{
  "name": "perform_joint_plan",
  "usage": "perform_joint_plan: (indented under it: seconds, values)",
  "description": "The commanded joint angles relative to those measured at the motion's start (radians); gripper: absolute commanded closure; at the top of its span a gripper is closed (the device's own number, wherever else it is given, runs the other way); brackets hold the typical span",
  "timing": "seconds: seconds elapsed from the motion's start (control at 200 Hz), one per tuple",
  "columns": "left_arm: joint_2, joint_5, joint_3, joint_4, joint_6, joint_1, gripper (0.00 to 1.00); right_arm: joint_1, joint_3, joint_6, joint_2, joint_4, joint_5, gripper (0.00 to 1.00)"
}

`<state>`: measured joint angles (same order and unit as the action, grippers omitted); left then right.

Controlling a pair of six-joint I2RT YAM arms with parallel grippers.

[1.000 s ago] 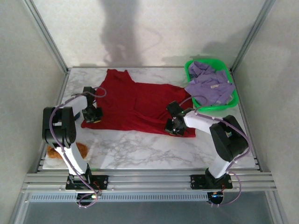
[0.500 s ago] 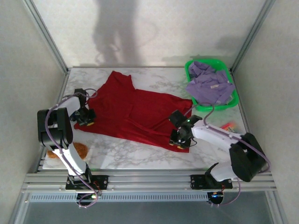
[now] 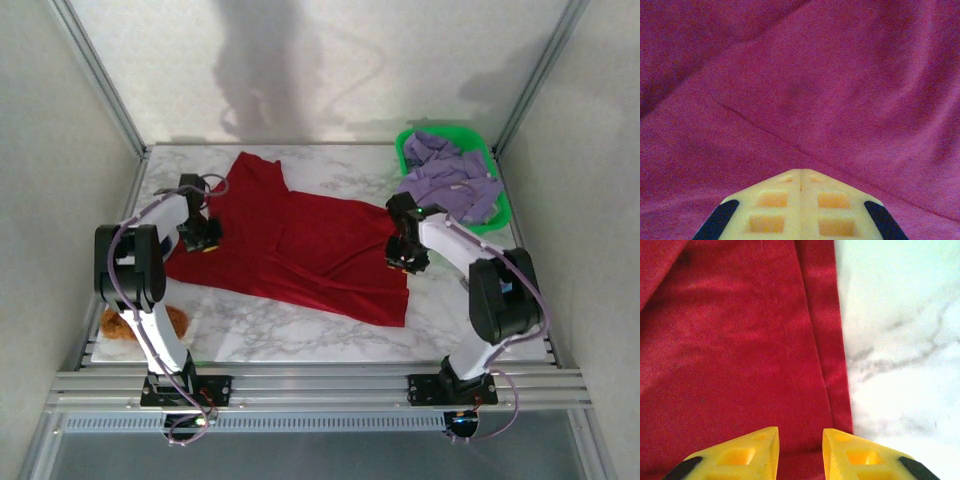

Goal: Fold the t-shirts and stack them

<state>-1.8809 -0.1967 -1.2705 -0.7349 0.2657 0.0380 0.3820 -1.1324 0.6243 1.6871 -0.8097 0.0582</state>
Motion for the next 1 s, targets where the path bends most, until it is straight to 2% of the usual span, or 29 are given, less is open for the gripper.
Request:
perform_joint_plan:
  seconds: [0.0, 0.396, 0.671, 0.996]
  values:
    - [-0.006, 0.019, 0.045, -0.012, -0.002, 0.000, 1.00, -0.004, -0.025, -0.089, 0.035, -0.019, 0.061, 0.70]
    - [-0.019, 0.007, 0.078, 0.015, 0.003, 0.000, 1.00, -0.012, -0.045, -0.143, 0.092, 0.015, 0.125, 0.69]
    - [-0.012, 0.008, 0.107, 0.028, 0.006, 0.000, 1.00, -0.018, -0.030, -0.164, 0.116, 0.082, 0.085, 0.74]
    - [-0.009, 0.013, 0.118, 0.029, 0.004, 0.000, 1.00, -0.021, -0.018, -0.143, 0.153, 0.093, 0.112, 0.73]
